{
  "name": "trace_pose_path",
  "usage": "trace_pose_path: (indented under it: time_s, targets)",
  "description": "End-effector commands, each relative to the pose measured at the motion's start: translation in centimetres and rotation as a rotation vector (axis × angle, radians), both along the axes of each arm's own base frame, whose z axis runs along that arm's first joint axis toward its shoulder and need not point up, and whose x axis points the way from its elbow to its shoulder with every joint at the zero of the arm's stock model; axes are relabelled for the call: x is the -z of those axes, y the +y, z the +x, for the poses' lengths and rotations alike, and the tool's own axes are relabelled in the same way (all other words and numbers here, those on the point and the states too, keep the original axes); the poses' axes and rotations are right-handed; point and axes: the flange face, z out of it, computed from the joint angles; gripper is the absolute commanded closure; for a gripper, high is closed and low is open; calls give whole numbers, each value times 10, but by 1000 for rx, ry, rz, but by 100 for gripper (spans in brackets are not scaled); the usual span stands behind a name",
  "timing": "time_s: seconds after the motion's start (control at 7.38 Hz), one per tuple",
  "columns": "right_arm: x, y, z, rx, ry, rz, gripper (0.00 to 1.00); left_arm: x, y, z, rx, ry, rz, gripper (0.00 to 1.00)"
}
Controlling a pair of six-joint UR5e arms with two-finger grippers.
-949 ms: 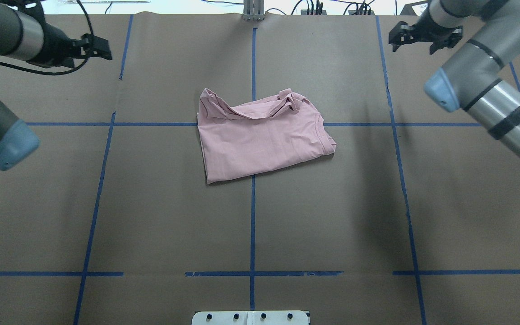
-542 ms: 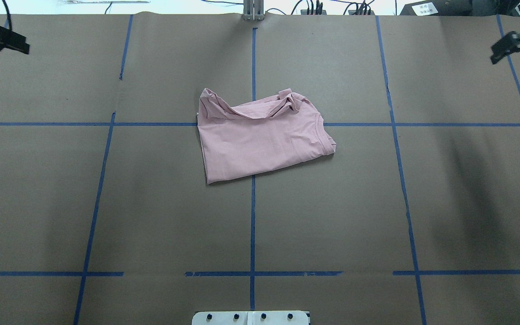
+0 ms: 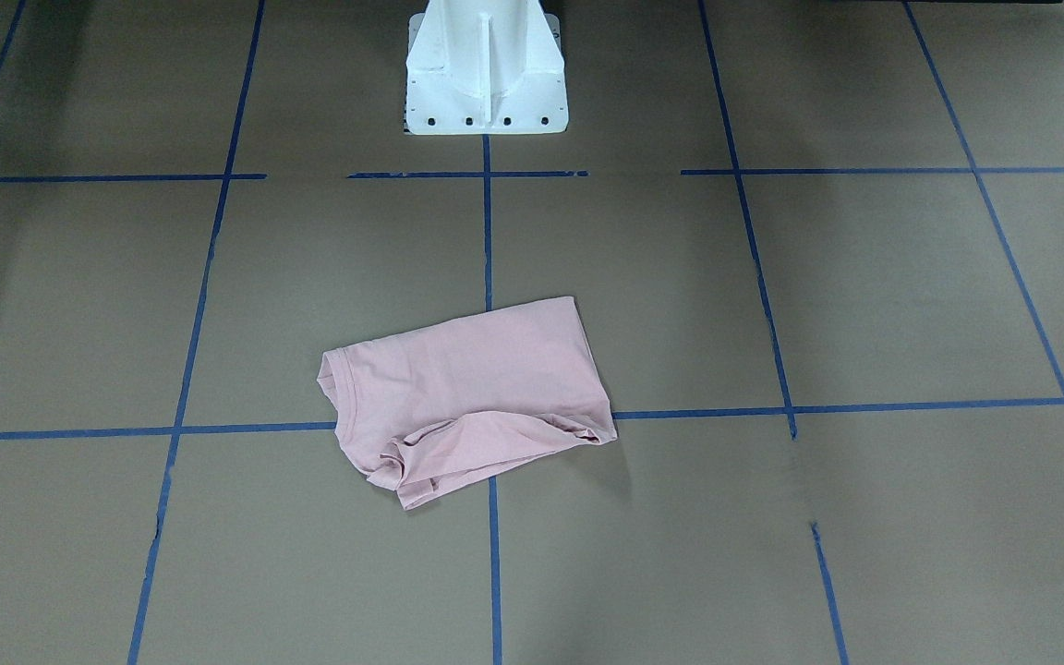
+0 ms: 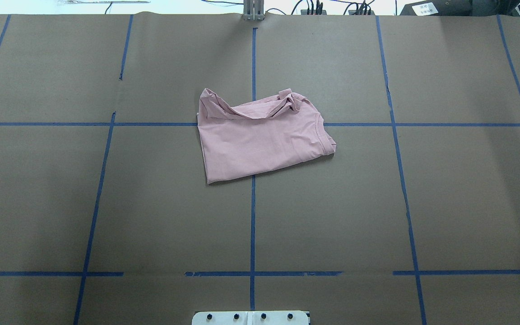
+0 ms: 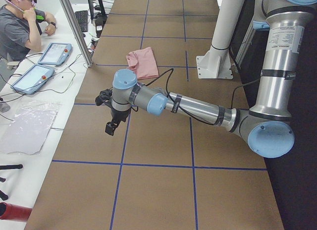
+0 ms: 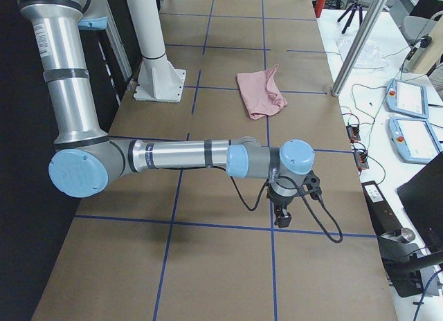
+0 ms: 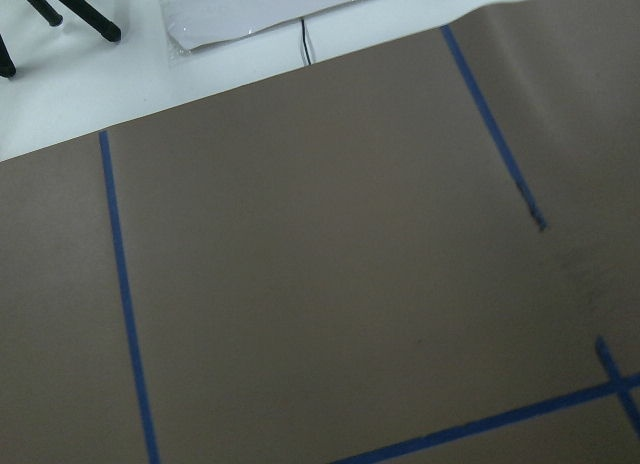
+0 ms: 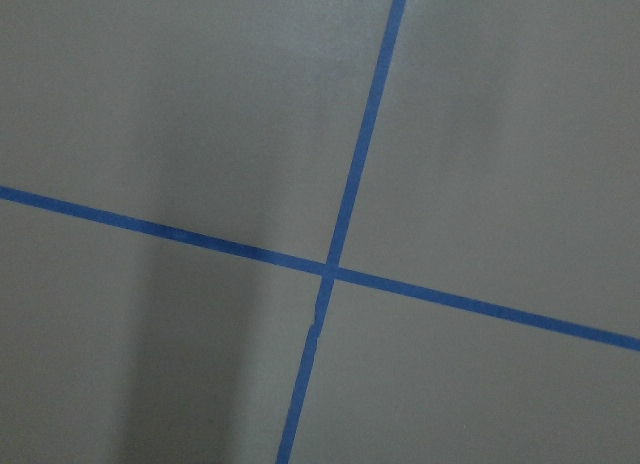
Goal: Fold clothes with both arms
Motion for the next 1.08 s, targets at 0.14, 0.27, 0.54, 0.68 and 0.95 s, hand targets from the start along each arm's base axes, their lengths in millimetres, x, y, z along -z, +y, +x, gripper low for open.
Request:
trace_pose_path:
  time_s: [0.14, 0.27, 0.54, 0.68, 0.95]
  targets:
    - [8, 31, 10, -82, -24, -43, 0, -75, 35, -20, 1, -20, -91, 0]
    - [24, 31, 5, -159, -30, -99, 0, -89, 38, -21, 4, -20, -118, 0]
    - [29, 29, -9, -188, -31, -142, 0, -111, 46, -21, -5, -18, -247, 0]
    - [27, 29, -10, -187, -30, -145, 0, -105, 46, -24, -2, -18, -289, 0]
    - [18, 38, -10, -185, -29, -159, 0, -102, 49, -14, -30, 108, -311, 0]
